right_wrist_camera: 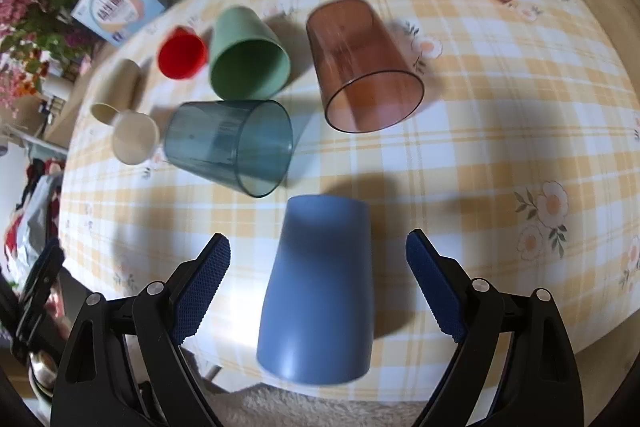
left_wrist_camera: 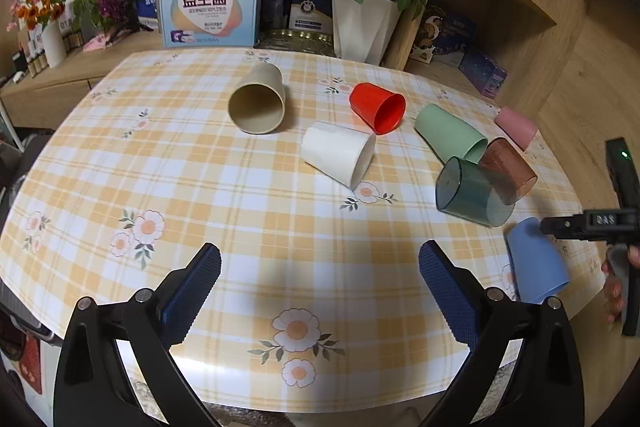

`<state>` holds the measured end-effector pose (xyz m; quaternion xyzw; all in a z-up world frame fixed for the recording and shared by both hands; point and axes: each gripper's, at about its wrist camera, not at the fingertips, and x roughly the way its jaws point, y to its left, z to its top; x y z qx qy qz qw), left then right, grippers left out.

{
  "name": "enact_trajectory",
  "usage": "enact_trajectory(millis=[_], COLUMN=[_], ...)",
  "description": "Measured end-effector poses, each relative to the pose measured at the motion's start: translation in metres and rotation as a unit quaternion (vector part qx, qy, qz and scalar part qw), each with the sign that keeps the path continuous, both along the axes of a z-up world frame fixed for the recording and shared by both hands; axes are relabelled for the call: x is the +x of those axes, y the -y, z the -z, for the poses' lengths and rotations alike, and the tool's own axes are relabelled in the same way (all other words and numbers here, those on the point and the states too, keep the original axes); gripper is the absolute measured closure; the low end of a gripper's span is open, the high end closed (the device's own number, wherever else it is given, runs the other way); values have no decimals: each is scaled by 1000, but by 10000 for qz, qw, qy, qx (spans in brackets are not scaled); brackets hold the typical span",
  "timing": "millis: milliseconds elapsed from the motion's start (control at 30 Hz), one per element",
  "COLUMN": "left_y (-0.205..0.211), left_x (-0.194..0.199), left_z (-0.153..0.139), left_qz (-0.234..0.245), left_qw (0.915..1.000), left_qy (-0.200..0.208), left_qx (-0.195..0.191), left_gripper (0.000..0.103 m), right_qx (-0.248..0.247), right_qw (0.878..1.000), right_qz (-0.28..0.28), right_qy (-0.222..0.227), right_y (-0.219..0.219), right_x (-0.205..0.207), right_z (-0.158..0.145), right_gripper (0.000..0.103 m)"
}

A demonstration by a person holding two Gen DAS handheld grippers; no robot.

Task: Flip cup upside down
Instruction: 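Close the right gripper on the blue cup while the left gripper releases it, then rotate the blue cup upside down with the right gripper and set it on the table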

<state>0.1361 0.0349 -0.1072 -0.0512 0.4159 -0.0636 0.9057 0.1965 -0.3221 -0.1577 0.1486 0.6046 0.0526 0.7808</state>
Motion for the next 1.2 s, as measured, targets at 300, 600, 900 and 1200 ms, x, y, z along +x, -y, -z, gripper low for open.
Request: enact_trajectory(millis=[300,600,900,1200], left_y=[-12,-24,-15,-7], left_x=[0,0,-5,-16], left_z=[3,10,6,2], left_qz=[-225,-429,-346,-343], left_qw=[9997,9986,9991,9990], left_qy=[-55,-244,-188,-162], left_qx=[-45,-187,-150,-242], left_gripper=[6,6,6,6], right_qx=[-92,-31,72,-17], right_qw=[9989,9980,10000,9874], right_qz=[60,-72,11,269], right_qy=[-457,-621,-41,1557], right_y=[-3,-18,-9,3], right_x=[20,25,5,-56], right_z=[19,33,21,-5], right_gripper=[35,47,48,48])
